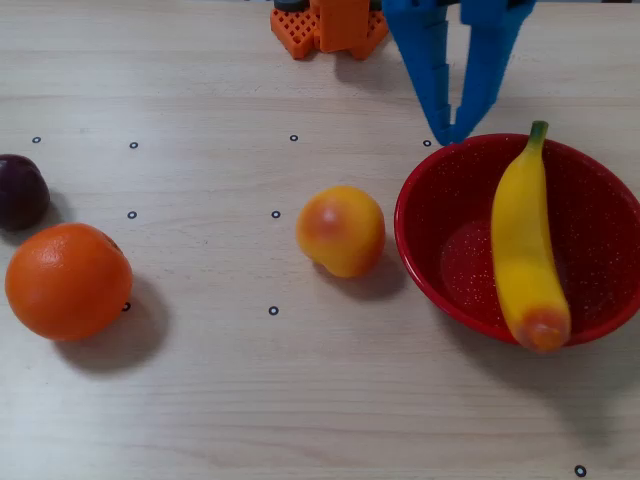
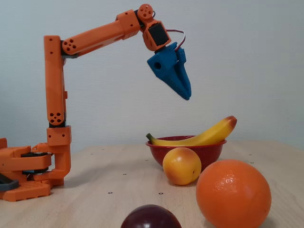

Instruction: Put banana in the red bowl.

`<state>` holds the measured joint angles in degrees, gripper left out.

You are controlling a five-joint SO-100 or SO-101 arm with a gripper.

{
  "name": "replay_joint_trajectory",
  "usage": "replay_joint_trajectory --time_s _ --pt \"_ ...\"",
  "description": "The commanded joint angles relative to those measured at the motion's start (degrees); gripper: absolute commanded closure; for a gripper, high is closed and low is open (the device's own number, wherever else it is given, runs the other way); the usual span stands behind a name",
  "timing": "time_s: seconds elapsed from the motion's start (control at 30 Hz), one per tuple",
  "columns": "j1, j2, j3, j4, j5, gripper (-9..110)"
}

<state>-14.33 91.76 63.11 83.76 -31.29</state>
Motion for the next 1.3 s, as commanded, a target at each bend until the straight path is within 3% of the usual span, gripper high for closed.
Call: replay_joint_trajectory --time_s 0.0,0.47,0.97,1.27 --pt "1.7 8.6 0.4 -2.9 2.5 102" --pt "7.6 27.9 33.7 -20.1 7.6 102" --pt "9.3 44.2 64.7 -35.2 20.9 102" --pt "11.2 54.3 79.1 -37.5 23.7 102"
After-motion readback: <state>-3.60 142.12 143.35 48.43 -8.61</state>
